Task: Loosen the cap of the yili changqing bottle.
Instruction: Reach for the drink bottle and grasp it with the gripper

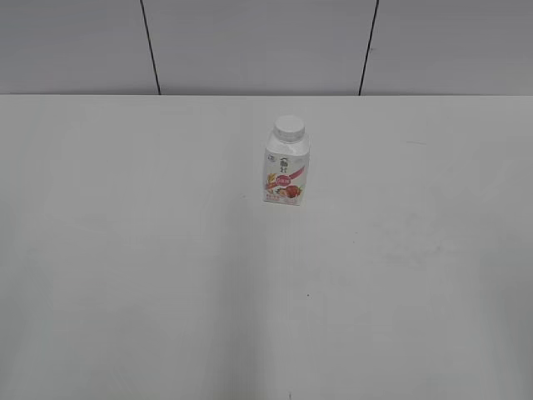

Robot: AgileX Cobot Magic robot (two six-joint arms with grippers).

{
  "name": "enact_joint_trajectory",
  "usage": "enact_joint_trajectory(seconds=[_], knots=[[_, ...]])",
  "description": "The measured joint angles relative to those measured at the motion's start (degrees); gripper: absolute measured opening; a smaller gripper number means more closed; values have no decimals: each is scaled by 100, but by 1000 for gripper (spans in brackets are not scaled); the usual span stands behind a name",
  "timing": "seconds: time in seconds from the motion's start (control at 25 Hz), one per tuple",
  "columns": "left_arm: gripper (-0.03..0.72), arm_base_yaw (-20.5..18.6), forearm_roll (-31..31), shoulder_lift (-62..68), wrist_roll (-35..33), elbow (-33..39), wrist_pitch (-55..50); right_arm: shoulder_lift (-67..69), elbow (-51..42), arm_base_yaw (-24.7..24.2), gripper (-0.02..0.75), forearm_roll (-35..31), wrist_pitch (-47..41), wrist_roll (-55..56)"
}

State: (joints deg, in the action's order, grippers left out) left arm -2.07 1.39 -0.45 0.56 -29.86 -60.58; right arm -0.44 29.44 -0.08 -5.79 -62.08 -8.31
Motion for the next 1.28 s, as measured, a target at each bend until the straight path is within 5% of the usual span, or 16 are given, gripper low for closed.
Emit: enact_joint_trajectory(seconds=[1.28], knots=[[432, 0, 0, 25, 0, -108, 279, 0, 0, 0, 534, 0, 0, 0]])
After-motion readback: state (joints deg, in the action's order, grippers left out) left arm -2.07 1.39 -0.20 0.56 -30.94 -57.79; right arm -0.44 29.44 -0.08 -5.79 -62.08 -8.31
